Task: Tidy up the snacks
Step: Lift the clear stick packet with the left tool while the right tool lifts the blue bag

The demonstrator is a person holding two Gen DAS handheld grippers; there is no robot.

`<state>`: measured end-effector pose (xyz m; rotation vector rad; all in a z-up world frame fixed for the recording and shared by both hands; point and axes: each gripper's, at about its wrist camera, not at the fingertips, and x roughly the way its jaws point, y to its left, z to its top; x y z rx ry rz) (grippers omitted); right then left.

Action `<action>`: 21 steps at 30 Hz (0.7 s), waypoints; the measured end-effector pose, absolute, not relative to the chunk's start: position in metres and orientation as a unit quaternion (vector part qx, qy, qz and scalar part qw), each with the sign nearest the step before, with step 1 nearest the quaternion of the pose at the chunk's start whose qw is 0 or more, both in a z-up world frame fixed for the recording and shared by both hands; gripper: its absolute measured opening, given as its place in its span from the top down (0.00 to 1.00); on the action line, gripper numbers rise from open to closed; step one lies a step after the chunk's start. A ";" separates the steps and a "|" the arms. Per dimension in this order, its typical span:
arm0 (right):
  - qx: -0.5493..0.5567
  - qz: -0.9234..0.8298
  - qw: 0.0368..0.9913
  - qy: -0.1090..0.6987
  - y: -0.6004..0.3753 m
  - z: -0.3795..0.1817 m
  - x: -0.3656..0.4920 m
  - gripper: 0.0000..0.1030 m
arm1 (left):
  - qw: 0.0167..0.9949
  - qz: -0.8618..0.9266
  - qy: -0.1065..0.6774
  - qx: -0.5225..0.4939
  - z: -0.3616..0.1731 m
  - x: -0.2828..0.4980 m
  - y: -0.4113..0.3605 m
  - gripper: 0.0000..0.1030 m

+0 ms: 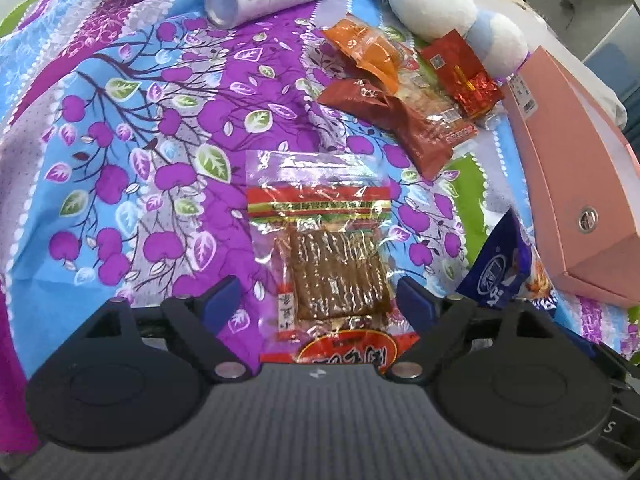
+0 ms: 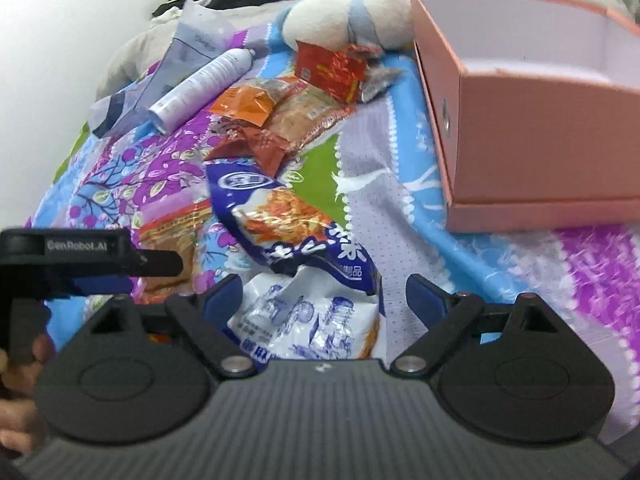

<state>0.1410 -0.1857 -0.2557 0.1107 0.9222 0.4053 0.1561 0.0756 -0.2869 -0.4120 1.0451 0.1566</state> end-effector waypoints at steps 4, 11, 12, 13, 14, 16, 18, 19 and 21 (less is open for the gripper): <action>0.044 0.205 0.866 0.454 -0.178 -0.264 0.147 0.29 | 0.847 0.076 0.494 -0.179 -0.288 0.161 0.070 0.11; 0.005 0.219 0.868 0.445 -0.167 -0.260 0.142 0.45 | 0.850 0.081 0.504 -0.135 -0.292 0.166 0.057 0.10; 0.000 0.219 0.869 0.443 -0.167 -0.258 0.141 0.45 | 0.850 0.087 0.503 -0.130 -0.293 0.166 0.054 0.11; -0.004 0.217 0.871 0.441 -0.168 -0.257 0.140 0.46 | 0.852 0.093 0.502 -0.120 -0.293 0.165 0.050 0.13; -0.007 0.215 0.872 0.440 -0.169 -0.256 0.140 0.46 | 0.853 0.094 0.503 -0.105 -0.293 0.164 0.045 0.14; -0.007 0.212 0.872 0.441 -0.173 -0.256 0.139 0.46 | 0.855 0.097 0.500 -0.096 -0.293 0.161 0.041 0.21; -0.004 0.207 0.873 0.443 -0.178 -0.256 0.139 0.46 | 0.857 0.105 0.495 -0.096 -0.292 0.158 0.040 0.27; -0.004 0.204 0.873 0.443 -0.180 -0.256 0.138 0.46 | 0.857 0.102 0.495 -0.097 -0.291 0.157 0.041 0.32; -0.003 0.201 0.873 0.444 -0.182 -0.256 0.138 0.46 | 0.858 0.099 0.494 -0.100 -0.288 0.154 0.041 0.44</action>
